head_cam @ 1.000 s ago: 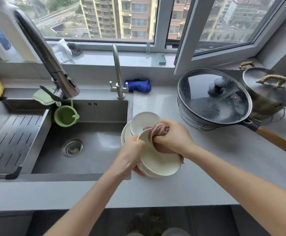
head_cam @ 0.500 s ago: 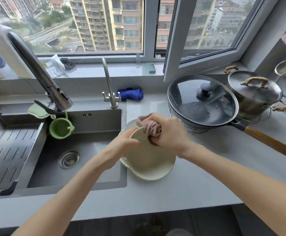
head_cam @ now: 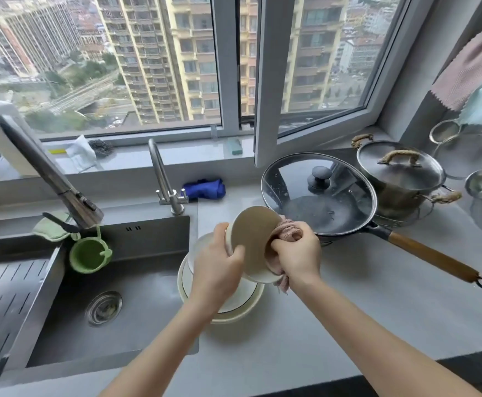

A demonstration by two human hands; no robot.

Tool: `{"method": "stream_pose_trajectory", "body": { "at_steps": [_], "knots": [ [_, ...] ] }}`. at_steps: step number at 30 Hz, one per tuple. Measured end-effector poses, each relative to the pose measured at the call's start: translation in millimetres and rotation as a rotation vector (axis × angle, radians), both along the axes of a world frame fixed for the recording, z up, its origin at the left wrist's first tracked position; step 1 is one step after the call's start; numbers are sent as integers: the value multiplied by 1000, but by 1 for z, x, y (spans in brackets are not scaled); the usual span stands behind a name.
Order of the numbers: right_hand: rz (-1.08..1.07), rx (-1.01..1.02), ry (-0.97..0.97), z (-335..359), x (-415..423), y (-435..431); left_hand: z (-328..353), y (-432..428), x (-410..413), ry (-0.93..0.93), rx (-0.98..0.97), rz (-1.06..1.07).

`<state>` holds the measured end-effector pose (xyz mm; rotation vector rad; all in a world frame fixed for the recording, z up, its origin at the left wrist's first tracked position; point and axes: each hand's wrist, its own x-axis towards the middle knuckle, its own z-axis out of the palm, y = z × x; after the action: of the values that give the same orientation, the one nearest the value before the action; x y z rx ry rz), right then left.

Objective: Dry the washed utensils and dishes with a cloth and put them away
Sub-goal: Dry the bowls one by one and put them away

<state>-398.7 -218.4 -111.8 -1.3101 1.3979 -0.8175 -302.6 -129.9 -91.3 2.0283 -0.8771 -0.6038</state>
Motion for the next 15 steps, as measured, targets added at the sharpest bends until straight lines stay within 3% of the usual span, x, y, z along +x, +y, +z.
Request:
{"method": "stream_pose_trajectory", "body": {
  "at_steps": [4,6,10,15],
  "knots": [
    [262,-354,156,20,-25,11,12,-2,26,-96,296,-227],
    [349,-255,21,34,-35,12,11,-2,27,-59,295,-264],
    [237,207,-403,65,-50,19,5,1,13,397,174,-235],
    [-123,303,-496,49,-66,61,-10,13,-20,859,109,-240]
  ]
}}
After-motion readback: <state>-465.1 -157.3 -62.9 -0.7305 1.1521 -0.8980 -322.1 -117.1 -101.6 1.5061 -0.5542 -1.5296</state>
